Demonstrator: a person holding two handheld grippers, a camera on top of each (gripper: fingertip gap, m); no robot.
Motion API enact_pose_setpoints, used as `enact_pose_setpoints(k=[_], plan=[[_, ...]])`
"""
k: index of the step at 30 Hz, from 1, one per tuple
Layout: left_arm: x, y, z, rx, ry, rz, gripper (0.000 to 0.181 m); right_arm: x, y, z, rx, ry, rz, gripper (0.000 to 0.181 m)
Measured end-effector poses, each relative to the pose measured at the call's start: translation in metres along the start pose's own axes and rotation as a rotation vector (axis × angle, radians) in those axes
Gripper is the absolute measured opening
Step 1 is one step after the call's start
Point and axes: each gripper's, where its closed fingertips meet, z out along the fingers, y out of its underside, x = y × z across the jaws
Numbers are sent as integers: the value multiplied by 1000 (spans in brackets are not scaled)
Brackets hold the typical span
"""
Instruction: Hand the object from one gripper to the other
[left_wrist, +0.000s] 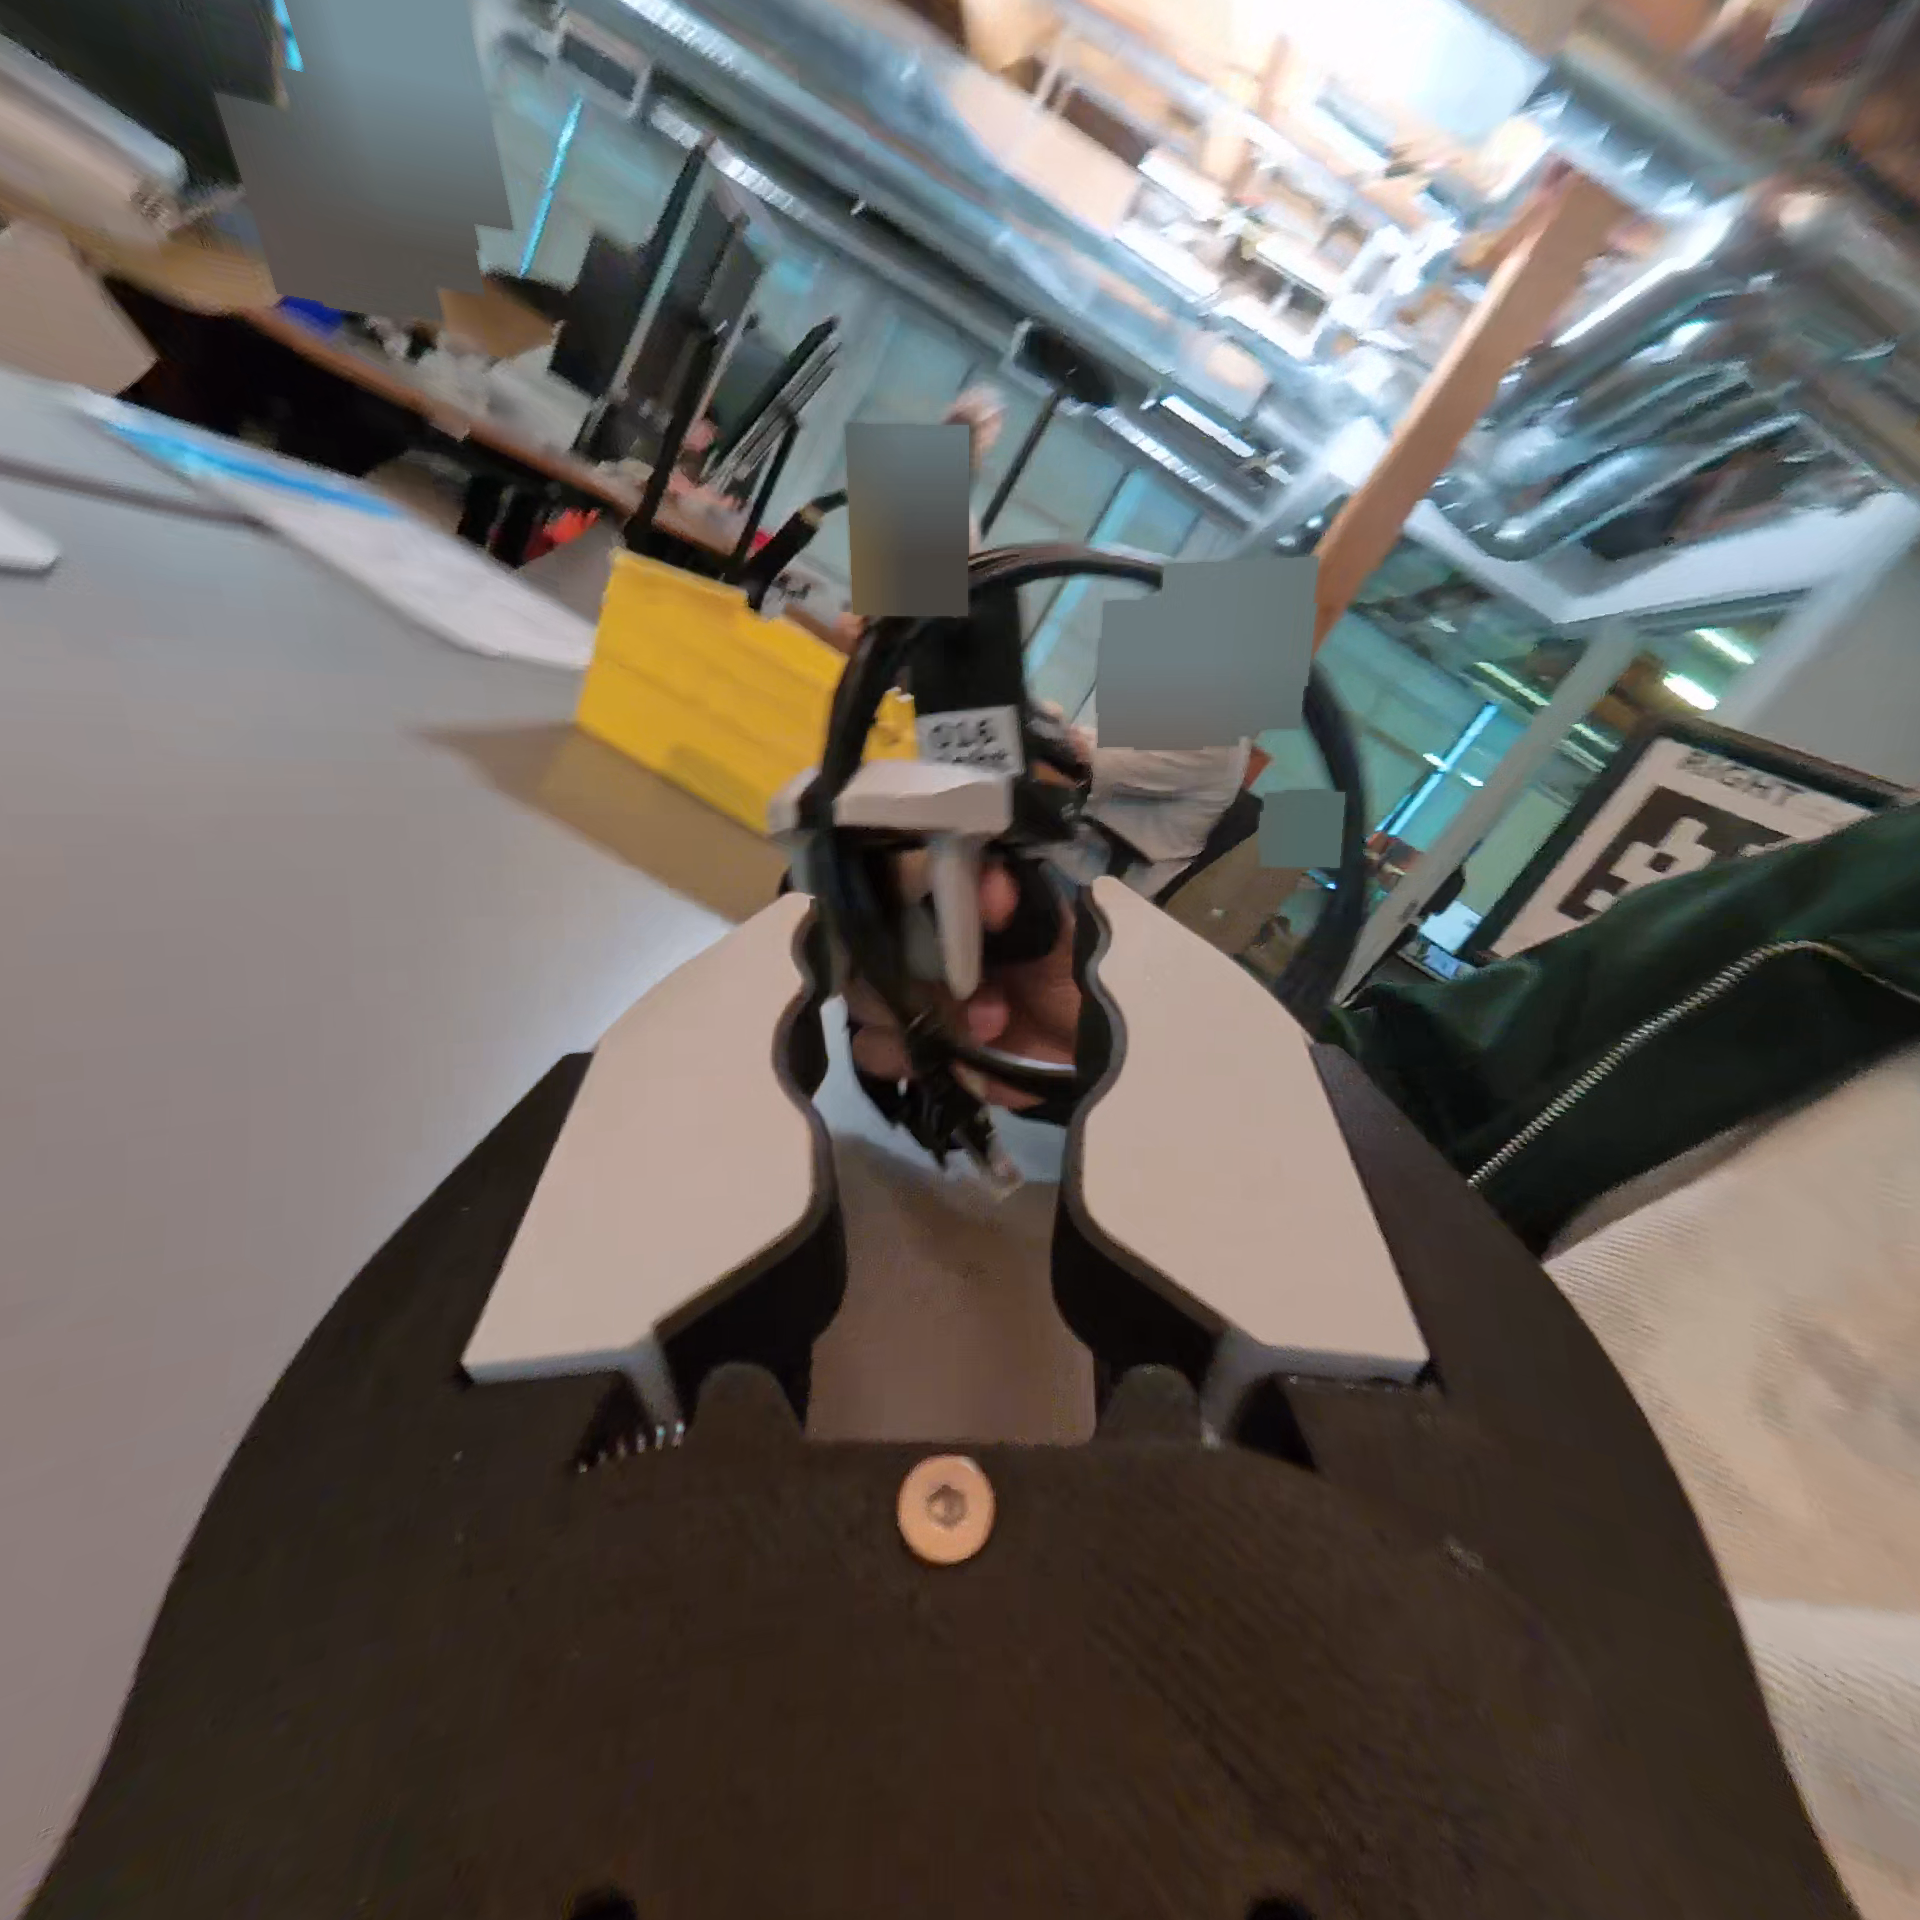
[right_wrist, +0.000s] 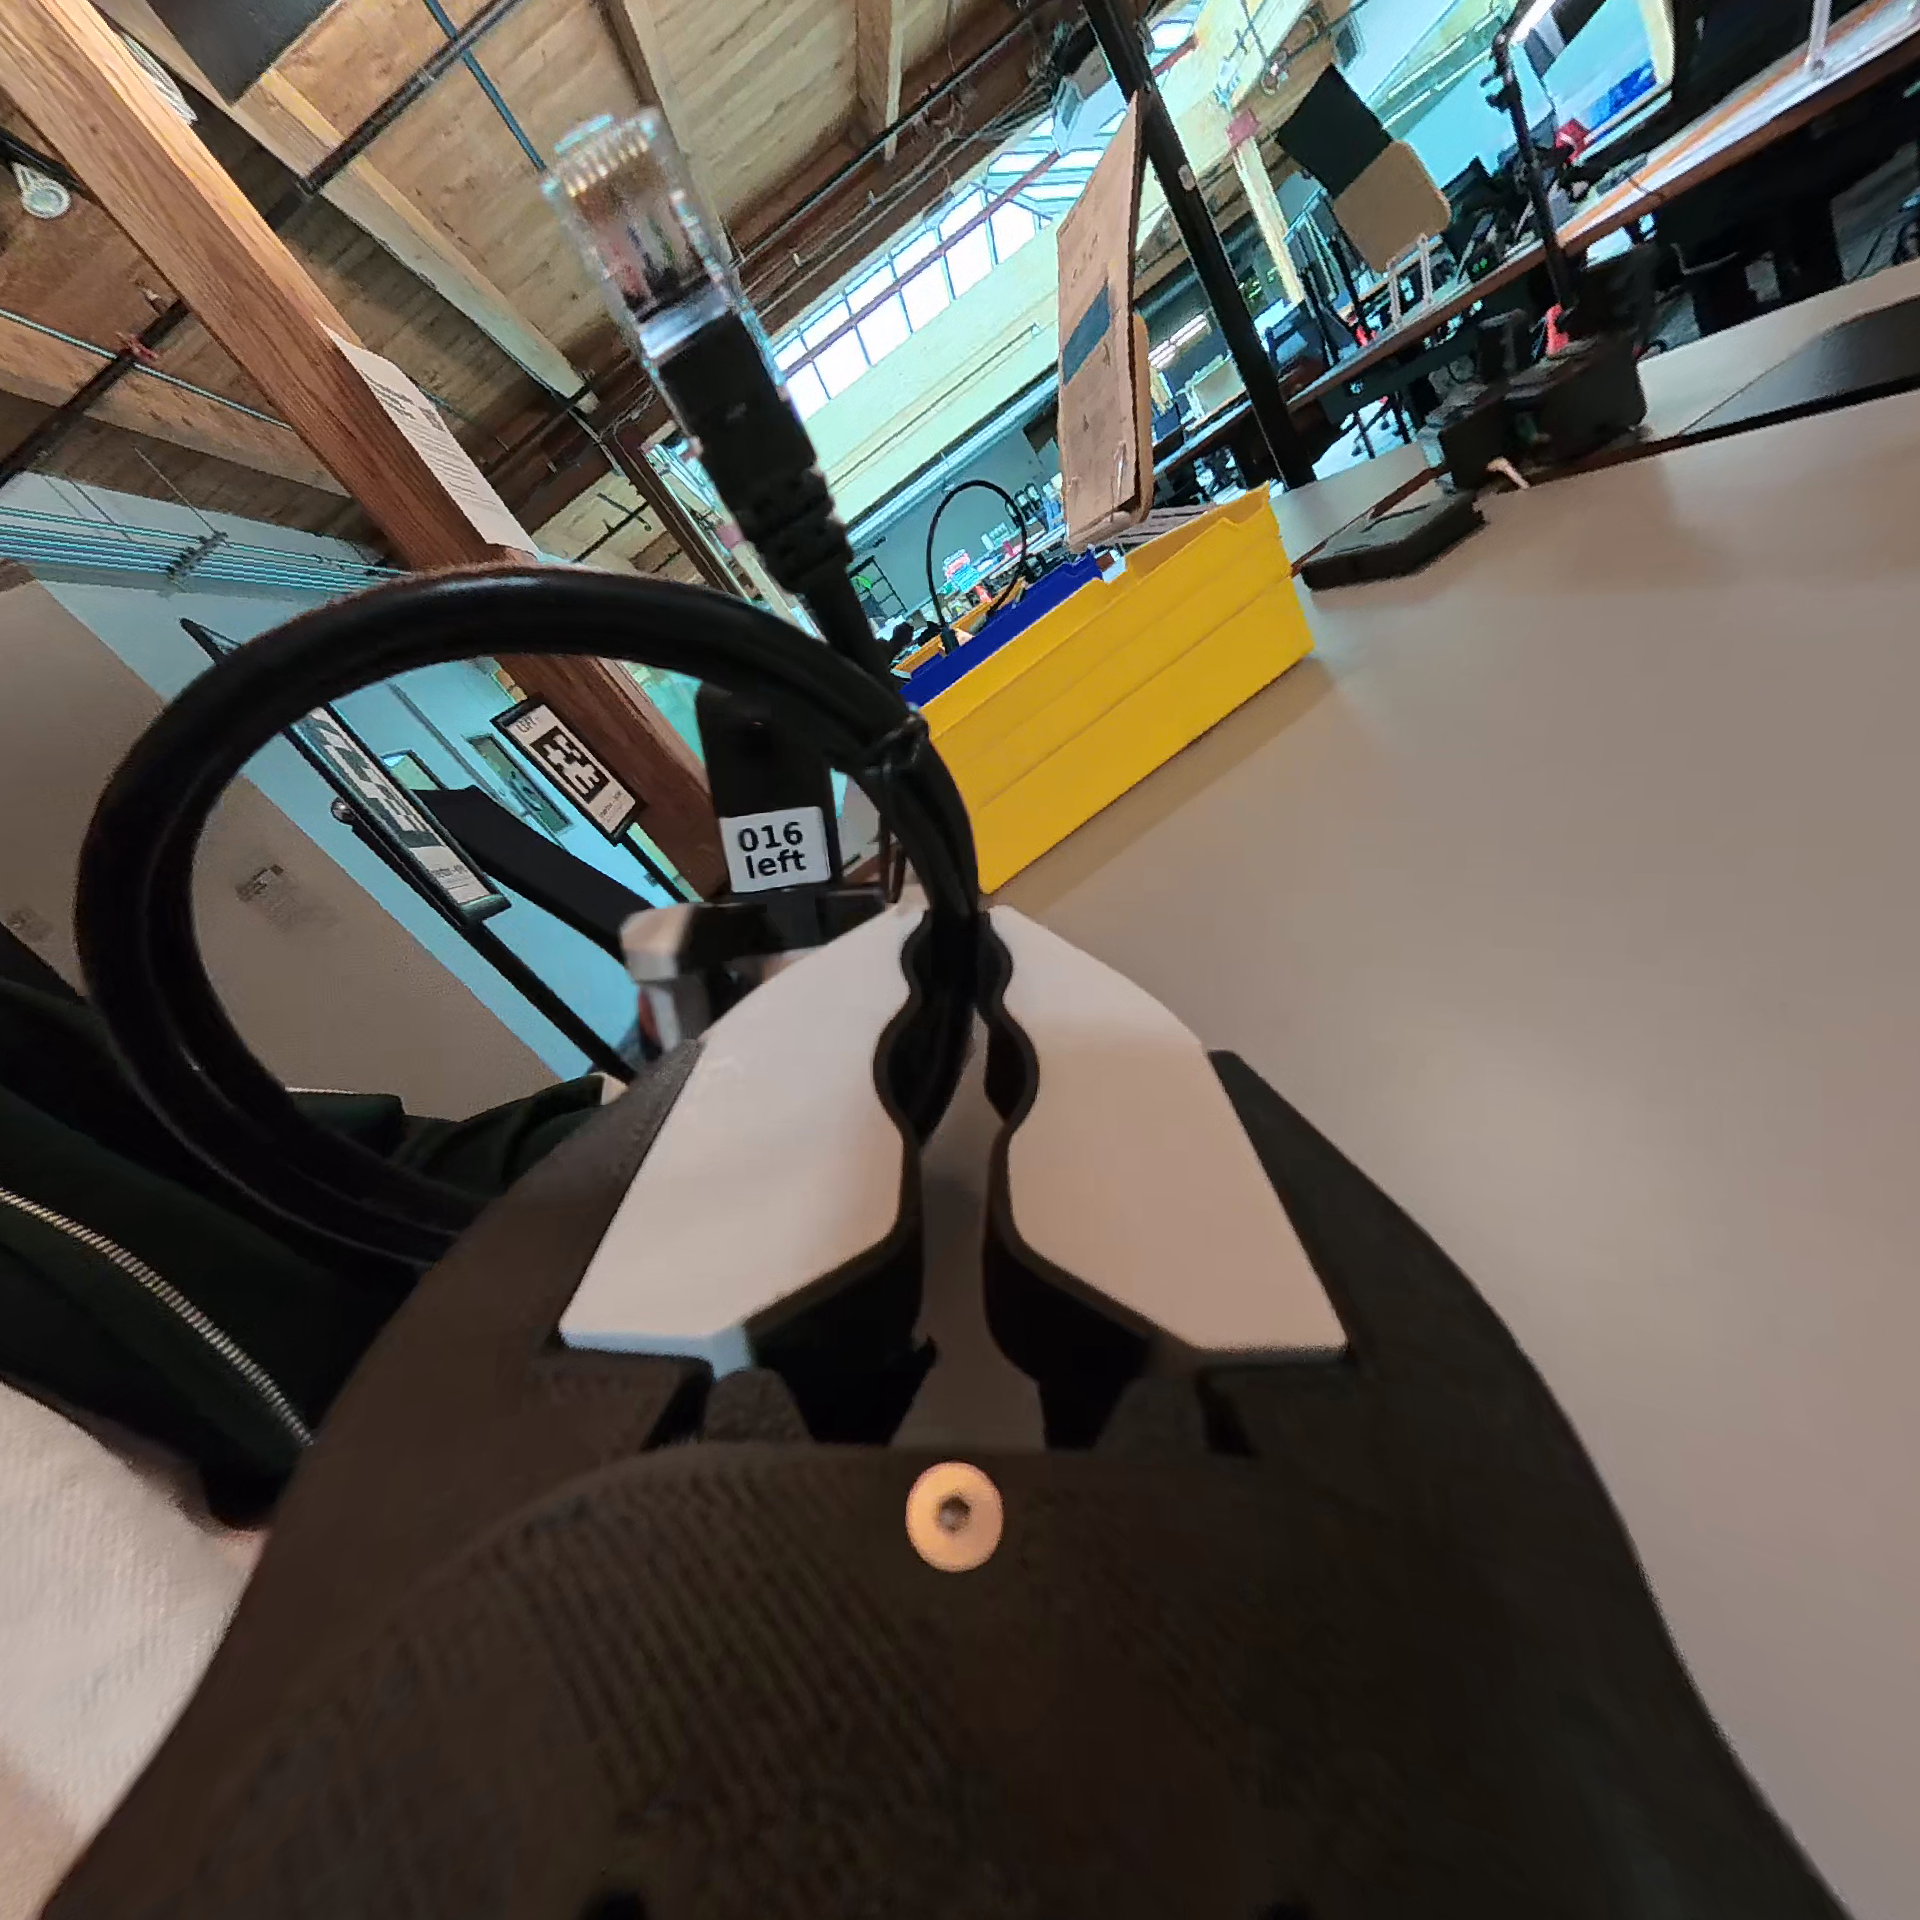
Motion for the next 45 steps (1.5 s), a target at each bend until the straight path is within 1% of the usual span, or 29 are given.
enact_pose_setpoints(k=[2,5,8,11,13,14,17,20,22,23,24,26,27,29,32,36,39,42,45], plan=[[-12,10,0,-49,-36,-82,42,1,0,0,-7,29,-38,7],[-22,33,4,-143,-51,-241,41,-2,0,1,-21,53,-116,6],[-17,43,9,-186,8,-341,42,-11,3,5,-46,43,-197,7],[-10,45,12,-191,45,-343,42,-17,10,9,-83,35,-253,7],[-8,49,14,-218,57,-344,40,-19,14,12,-106,30,-276,6],[-6,51,15,-234,65,-348,36,-20,16,13,-115,30,-285,6],[-1,58,16,-282,80,-353,14,-22,21,15,-141,35,-316,7],[-2,60,16,-304,67,-337,14,-22,23,16,-150,34,-333,7],[-4,59,15,-307,47,-321,13,-22,23,16,-140,26,-310,8],[-5,59,14,-306,40,-317,13,-22,22,16,-131,18,-288,10],[-6,56,14,-296,38,-317,13,-20,21,16,-121,19,-263,15],[-8,50,12,-259,32,-327,12,-16,19,17,-98,29,-224,34],[-10,47,10,-244,27,-329,12,-14,18,17,-86,38,-211,40],[-14,42,7,-214,11,-329,13,-10,16,16,-71,51,-195,46],[-20,32,1,-166,-15,-318,12,-9,15,16,-66,52,-181,48],[-29,18,-8,-105,-80,-257,12,-8,18,17,-77,50,-162,48],[-34,5,-17,-55,-139,-161,12,-7,20,17,-85,45,-129,47],[-31,-9,-22,0,-162,-49,12,-7,23,19,-93,30,-70,47],[-24,-18,-24,34,-167,51,12,-11,31,22,-126,-13,9,44]])
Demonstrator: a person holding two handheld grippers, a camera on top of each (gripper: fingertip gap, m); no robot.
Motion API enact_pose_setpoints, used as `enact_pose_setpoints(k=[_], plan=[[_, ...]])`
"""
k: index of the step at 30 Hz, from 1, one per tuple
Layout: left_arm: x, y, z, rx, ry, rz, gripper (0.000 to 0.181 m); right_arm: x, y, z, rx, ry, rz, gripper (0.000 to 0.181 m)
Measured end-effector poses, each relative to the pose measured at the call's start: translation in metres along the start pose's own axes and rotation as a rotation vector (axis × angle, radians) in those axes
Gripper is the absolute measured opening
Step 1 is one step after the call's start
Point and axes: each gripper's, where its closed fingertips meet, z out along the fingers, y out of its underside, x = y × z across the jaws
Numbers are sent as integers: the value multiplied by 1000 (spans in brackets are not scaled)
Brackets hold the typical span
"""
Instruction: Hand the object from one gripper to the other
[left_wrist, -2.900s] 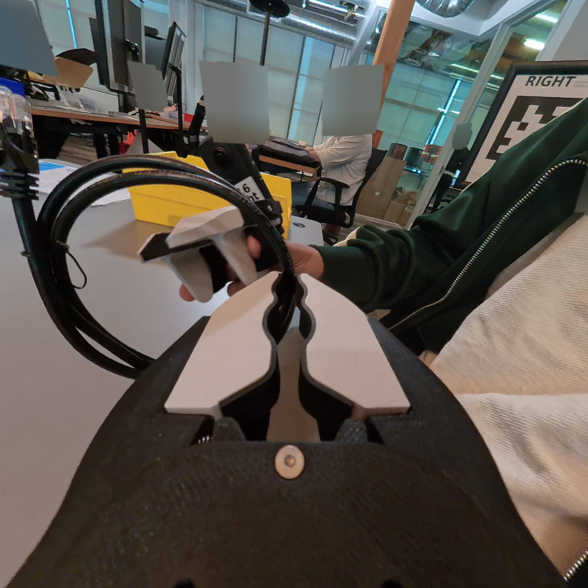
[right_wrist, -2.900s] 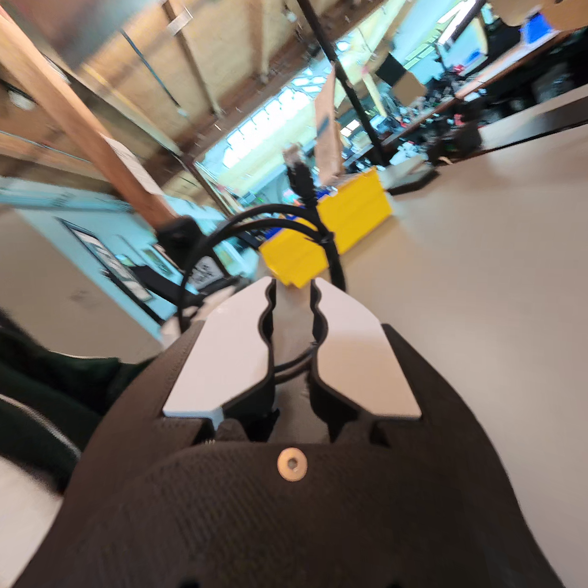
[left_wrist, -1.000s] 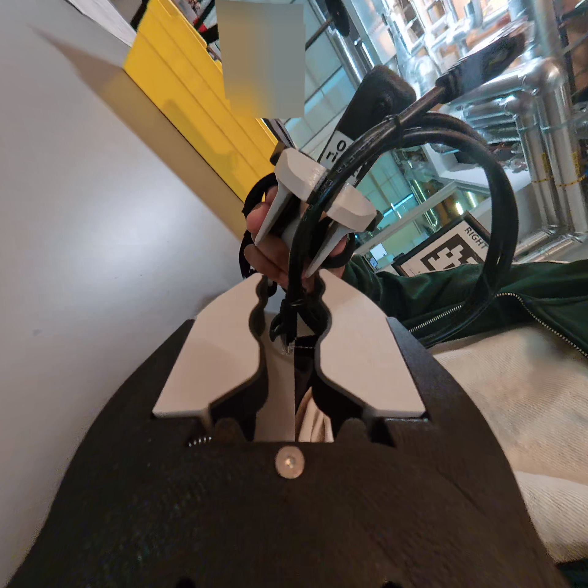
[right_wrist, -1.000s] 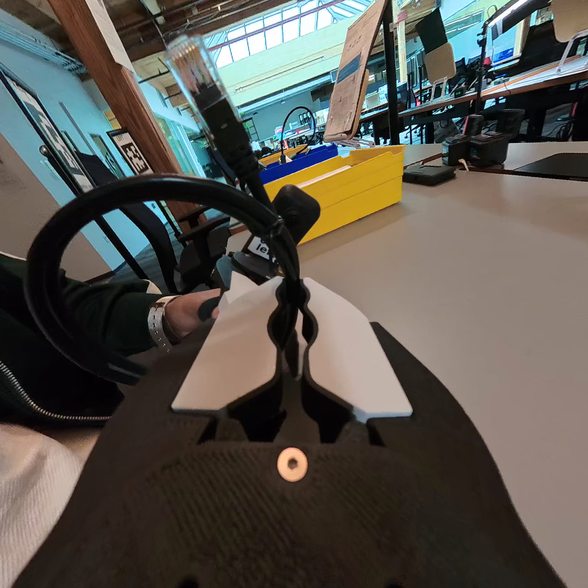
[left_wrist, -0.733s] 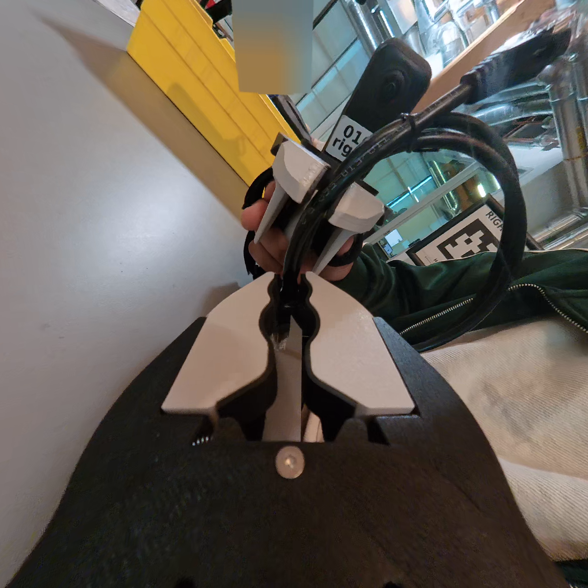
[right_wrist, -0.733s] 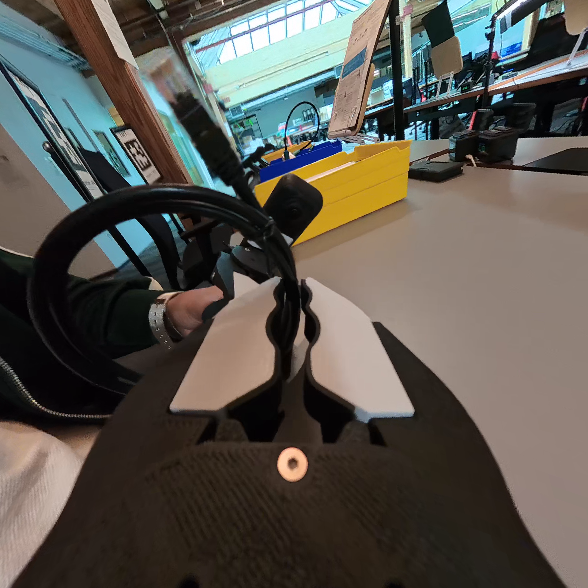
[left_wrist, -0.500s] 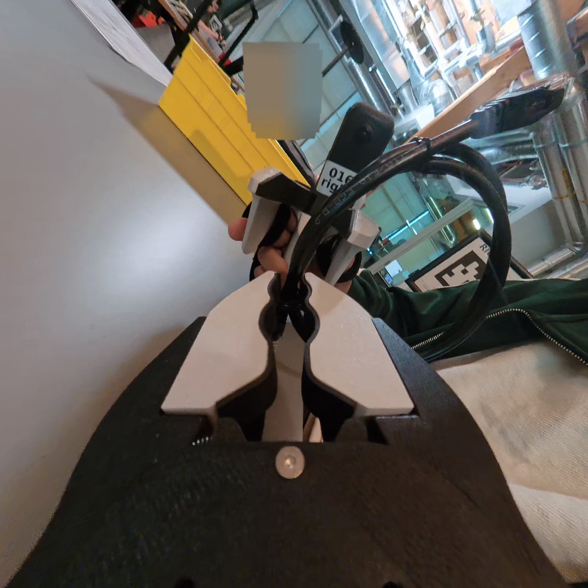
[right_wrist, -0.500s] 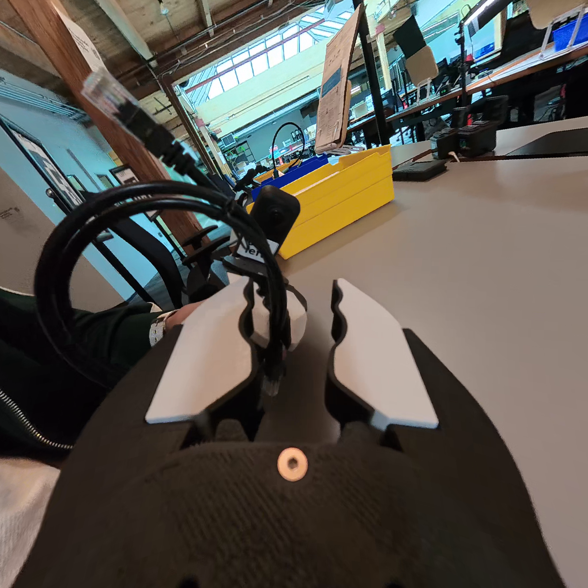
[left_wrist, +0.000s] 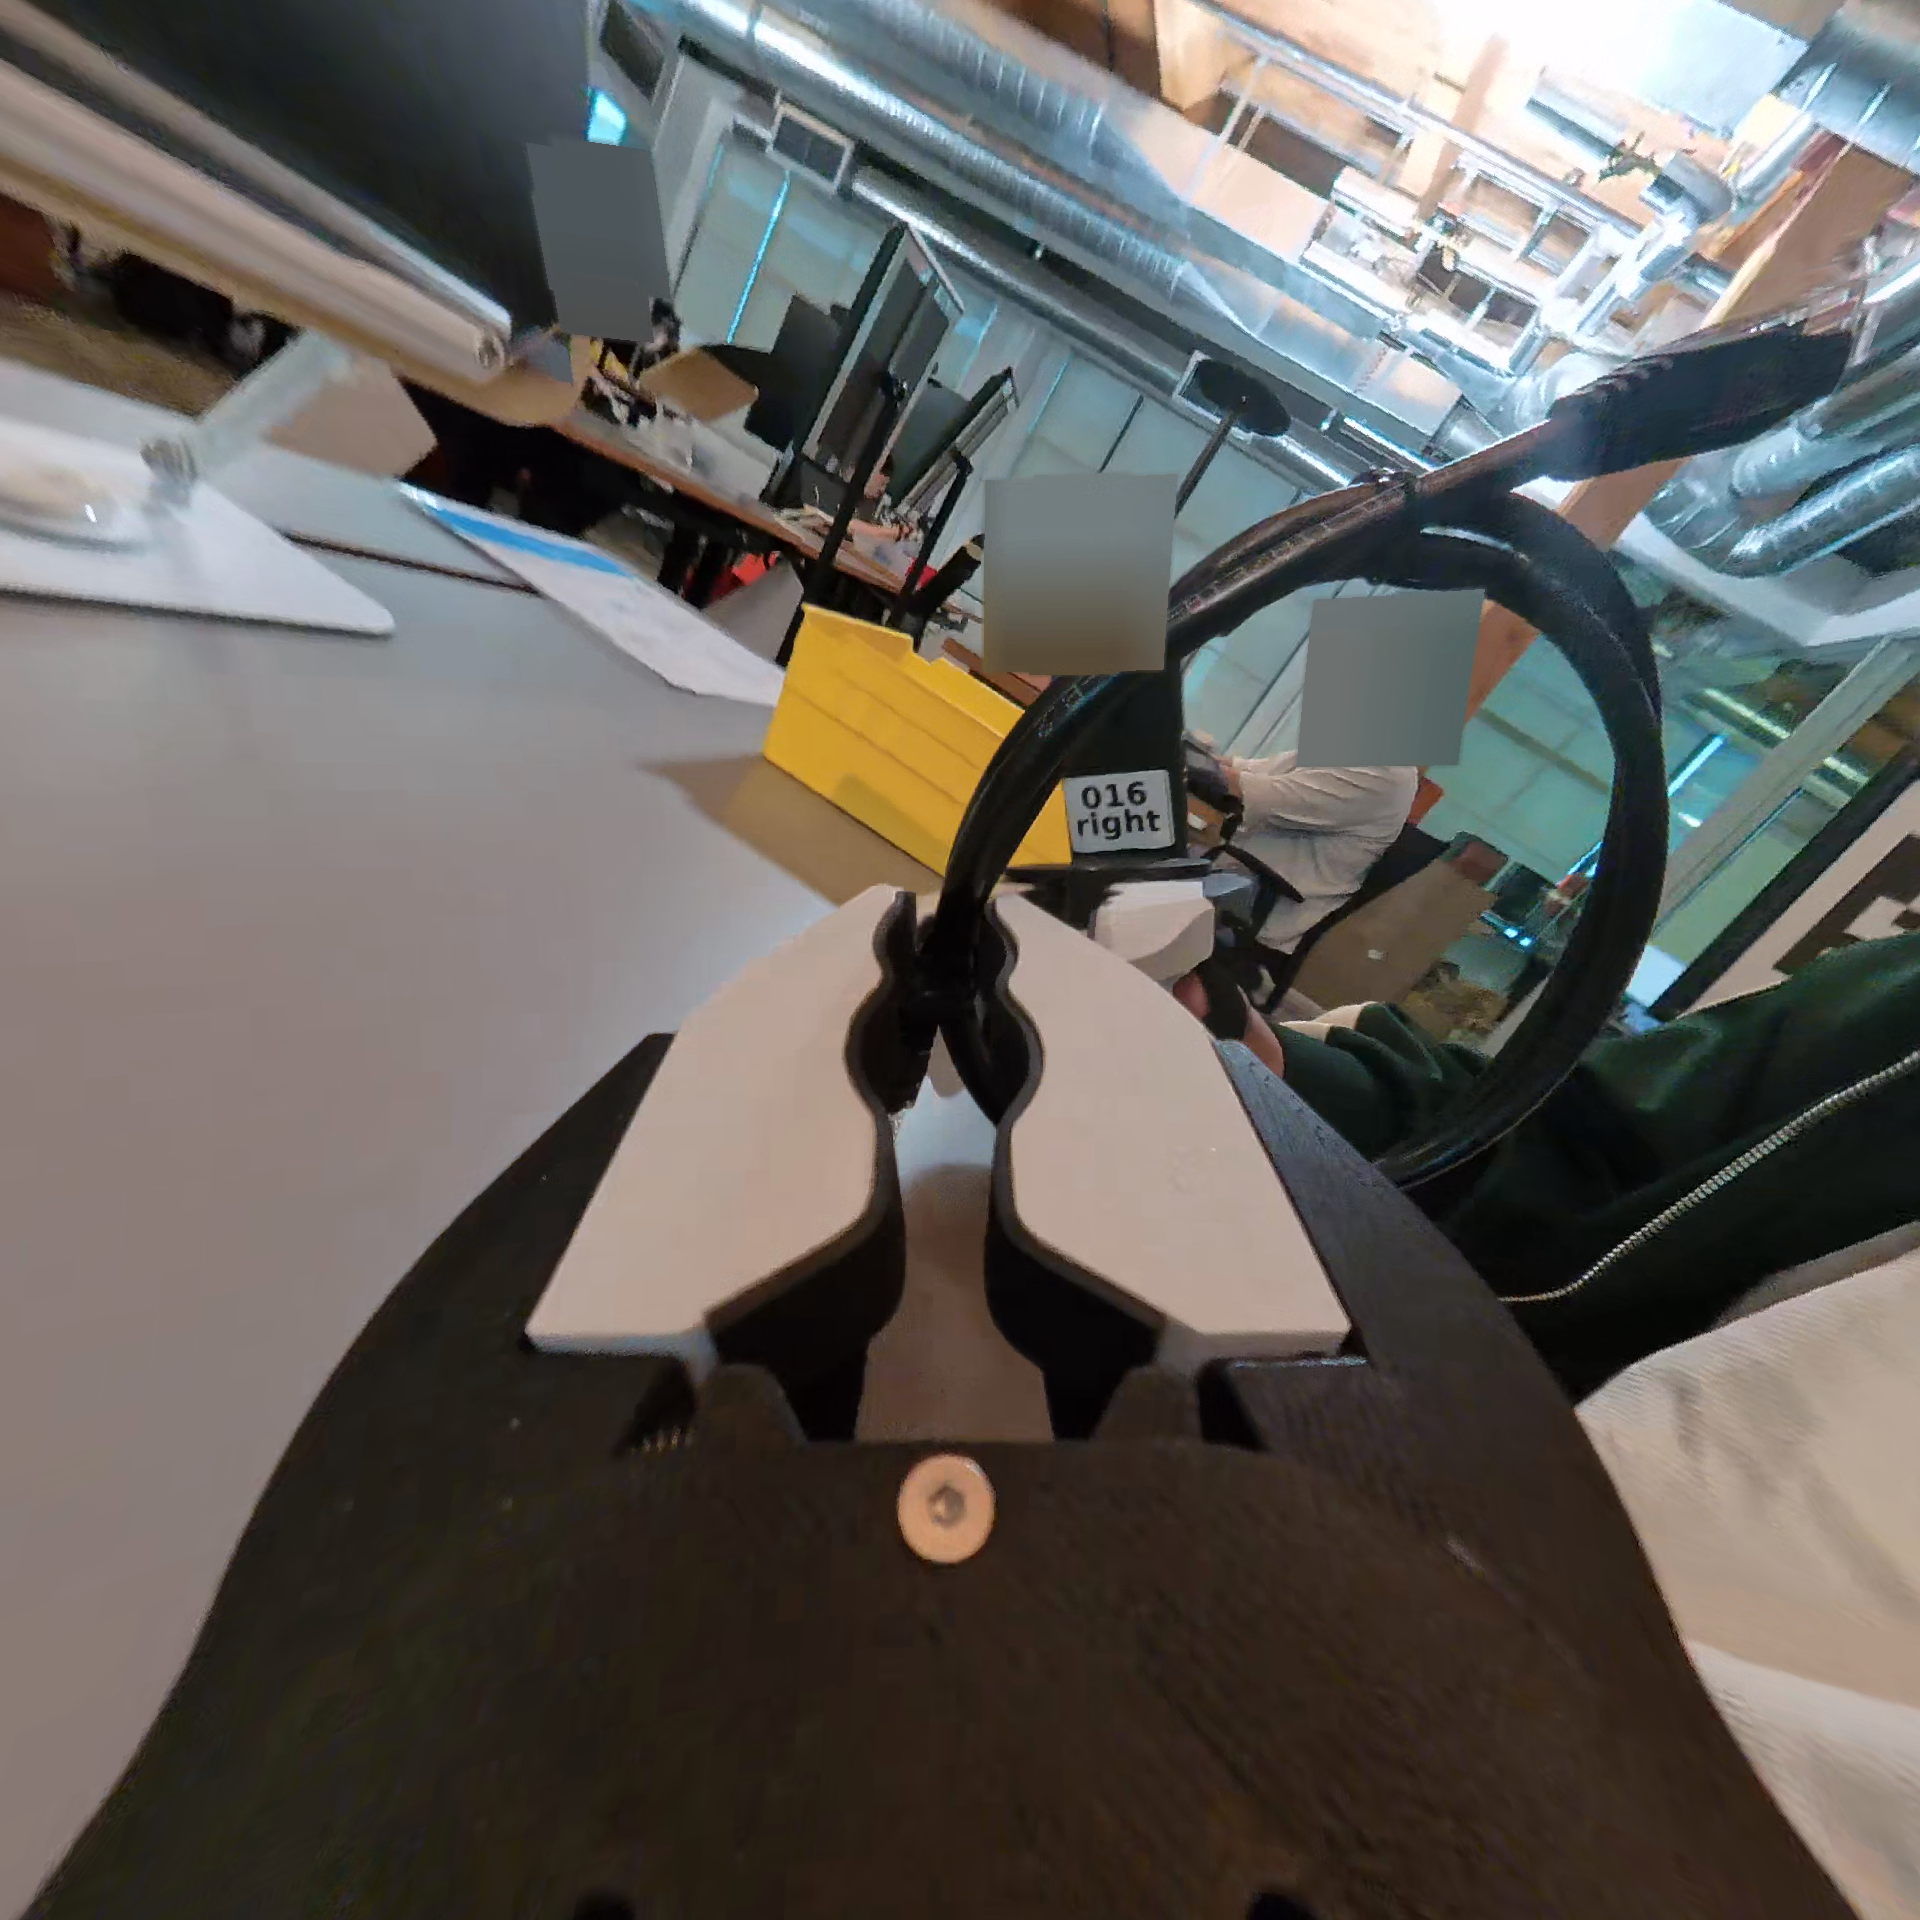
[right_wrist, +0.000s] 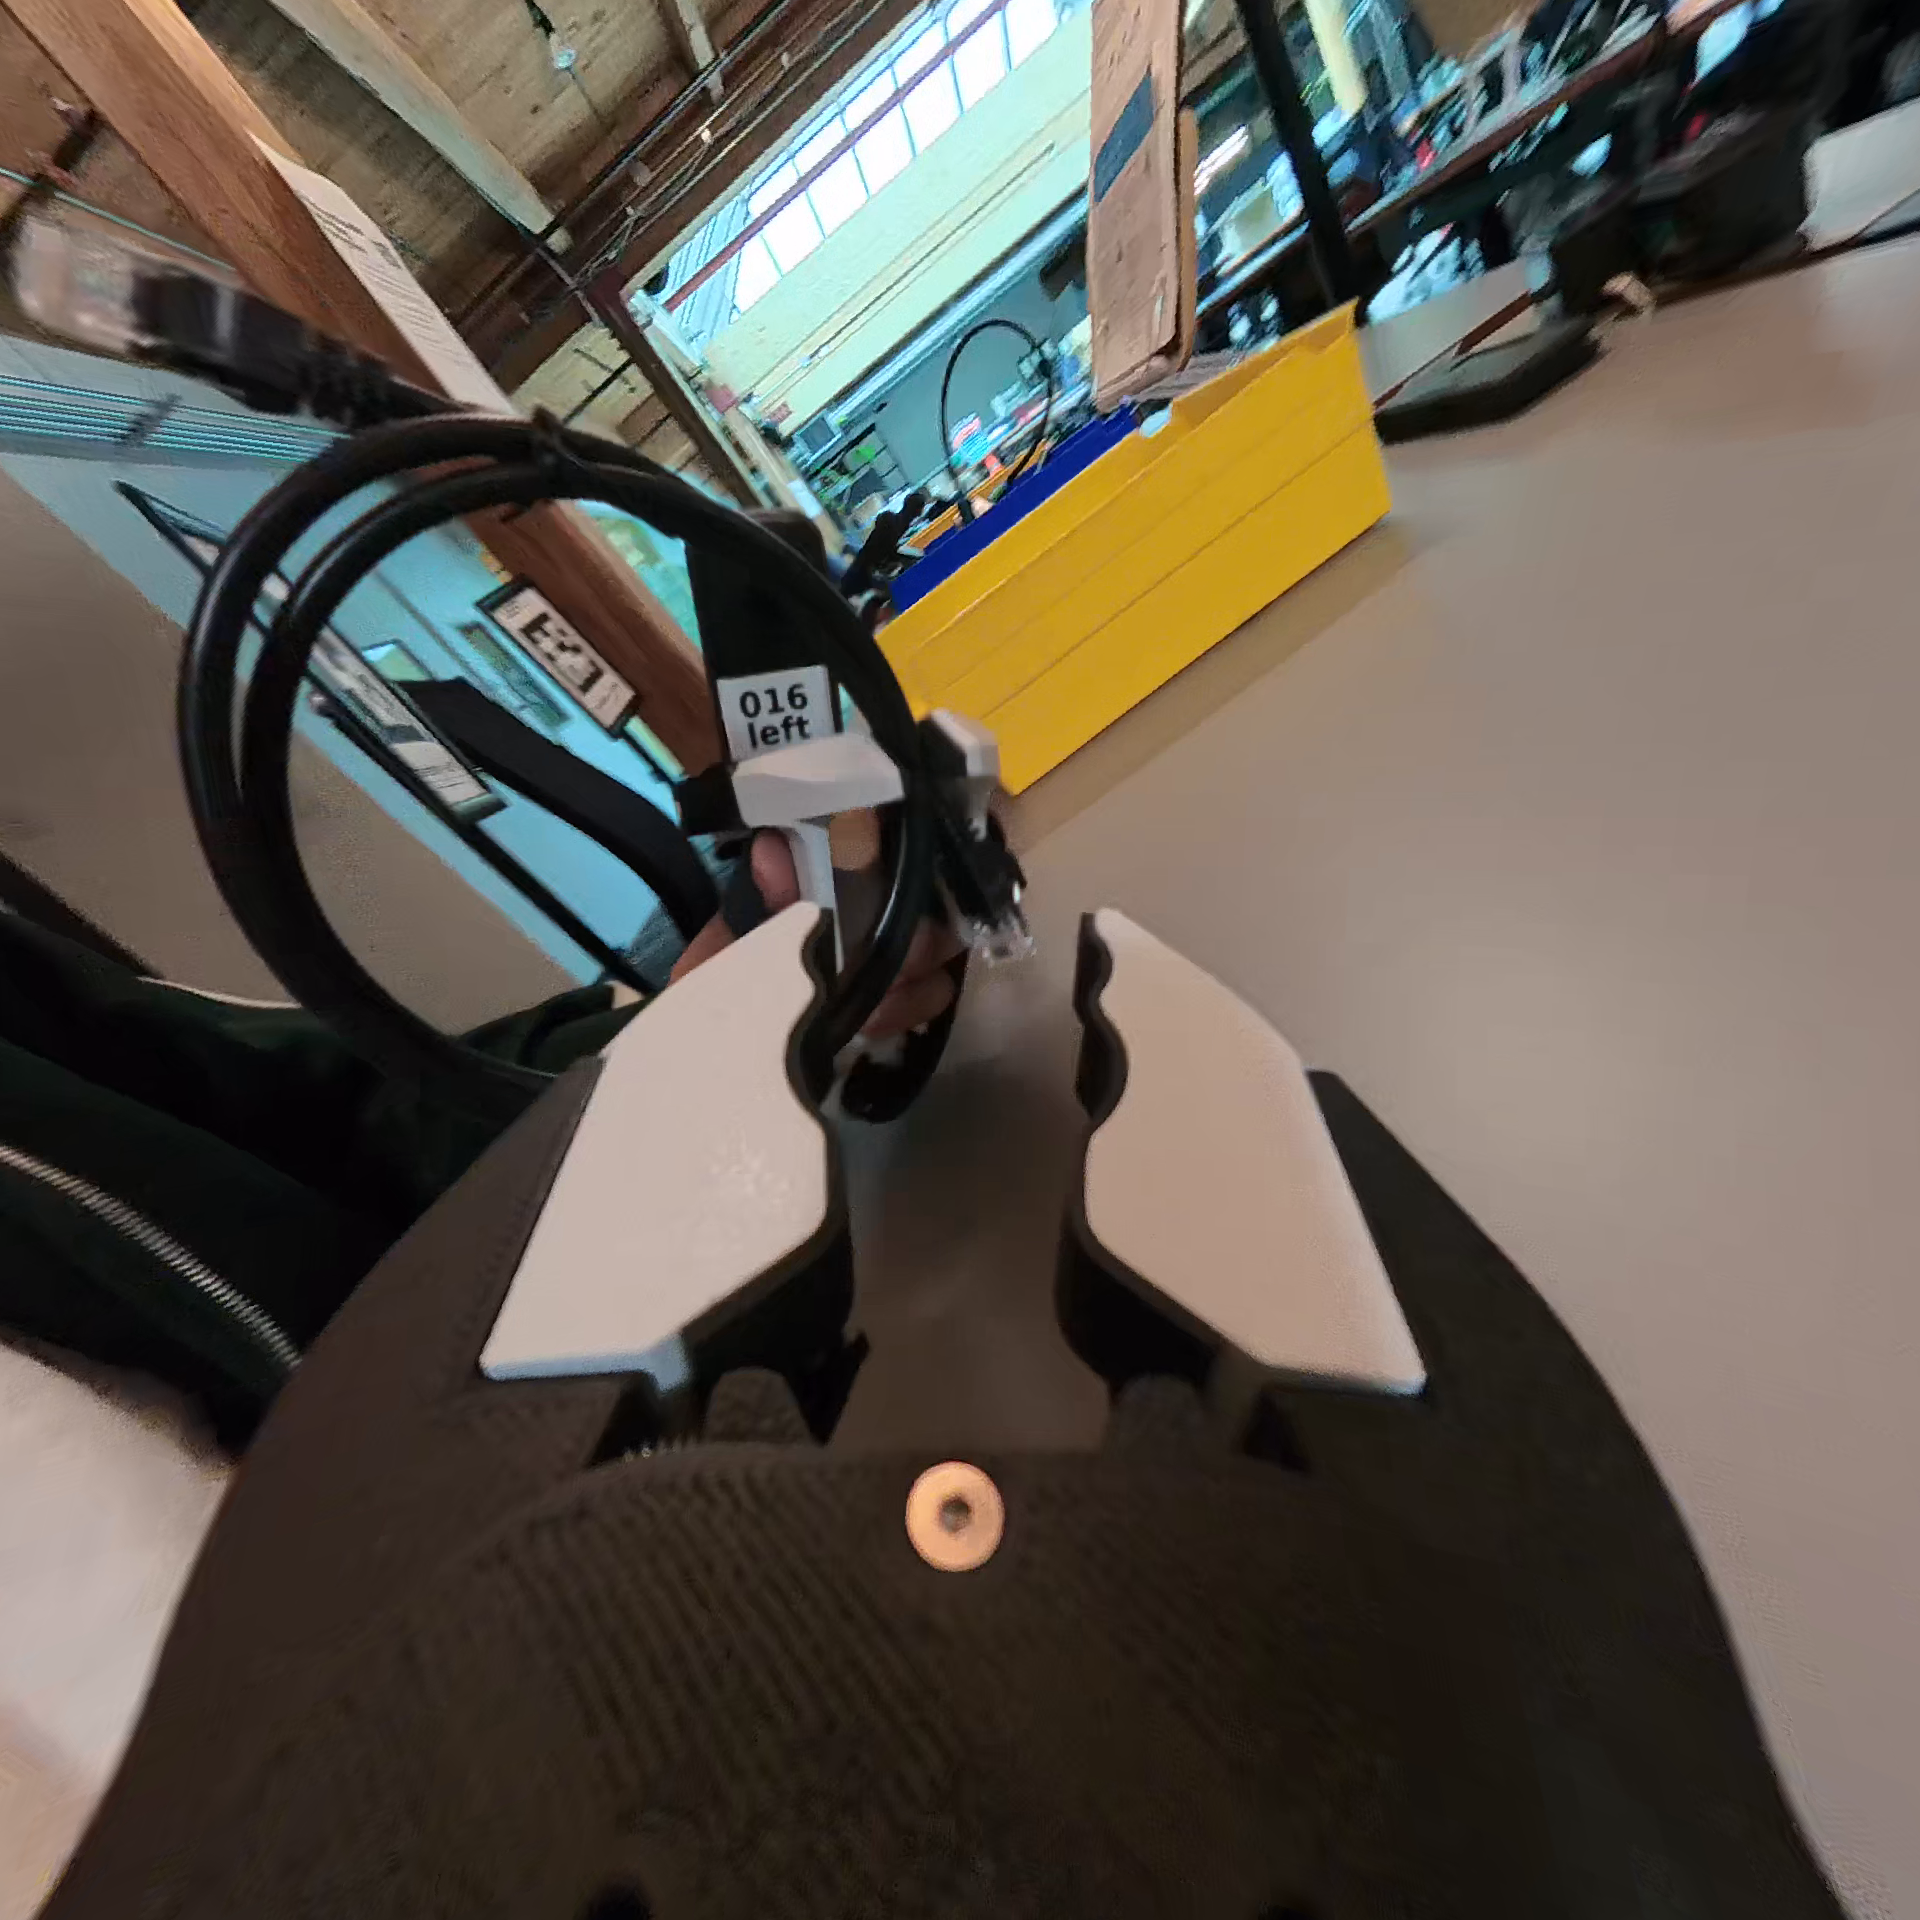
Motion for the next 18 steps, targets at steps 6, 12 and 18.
enact_pose_setpoints(k=[6,12,18], plan=[[17,-6,2,19,12,193,12,-17,30,12,-162,-145,179,33],[27,3,9,-41,3,348,12,-29,42,17,-215,-226,276,28],[31,2,10,-20,21,375,13,-32,41,16,-233,-231,258,10]])
